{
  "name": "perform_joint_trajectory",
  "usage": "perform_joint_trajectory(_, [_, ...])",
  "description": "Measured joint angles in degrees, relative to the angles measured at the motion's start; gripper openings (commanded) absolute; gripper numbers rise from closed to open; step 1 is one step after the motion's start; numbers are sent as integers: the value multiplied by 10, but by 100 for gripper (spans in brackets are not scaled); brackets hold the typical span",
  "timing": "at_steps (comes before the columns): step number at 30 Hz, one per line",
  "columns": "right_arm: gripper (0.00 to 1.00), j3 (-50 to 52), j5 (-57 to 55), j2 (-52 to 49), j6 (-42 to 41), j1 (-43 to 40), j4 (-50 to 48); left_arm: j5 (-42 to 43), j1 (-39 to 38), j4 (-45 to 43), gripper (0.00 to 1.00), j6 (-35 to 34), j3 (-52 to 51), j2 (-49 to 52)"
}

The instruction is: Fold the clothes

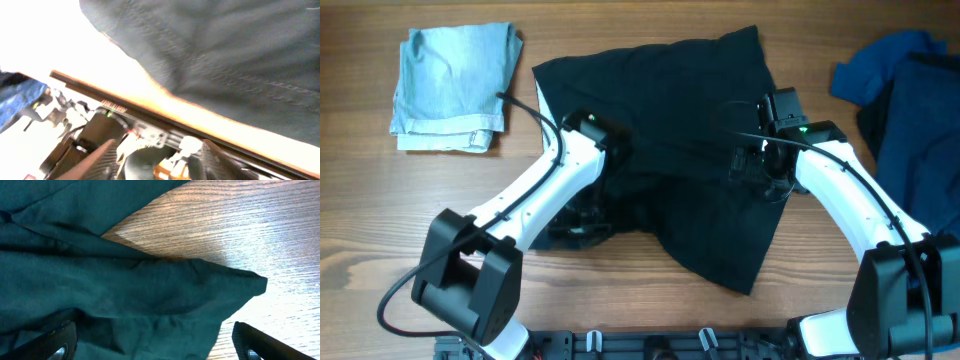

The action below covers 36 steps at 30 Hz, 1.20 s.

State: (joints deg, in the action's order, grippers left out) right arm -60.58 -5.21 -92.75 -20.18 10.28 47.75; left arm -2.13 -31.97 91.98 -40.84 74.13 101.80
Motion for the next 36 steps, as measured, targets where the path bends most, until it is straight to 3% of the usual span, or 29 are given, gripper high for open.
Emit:
perform_joint_trajectory(6, [96,-3,3,0,1,0,18,-5,0,13,57,-3,-32,-3])
perform_joint_trajectory(10, [87,-27,23,3,9,0,68,-13,0,1,60,-3,5,-38])
perform_joint_trajectory(13, [70,-45,40,25,12,0,92,-36,1,-58,65,-4,57,-91])
perform_joint_trajectory(16, [73,-53,53,67,16,0,109,-66,14,-139,72,-4,83,-155])
perform_joint_trajectory(21, [70,-56,63,122,17,0,124,-85,64,-254,73,40,87,-177])
perform_joint_trajectory(24, [57,-56,63,125,15,0,133,-85,108,-289,76,72,87,-148])
perform_joint_trajectory(27, [14,-56,63,125,7,0,155,-69,161,-313,76,96,87,-108])
perform_joint_trajectory(28, [4,-56,64,125,5,0,158,-53,184,-319,76,103,87,-93])
perform_joint_trajectory(36, [4,-13,96,125,-18,-19,133,32,292,-363,78,123,86,-23])
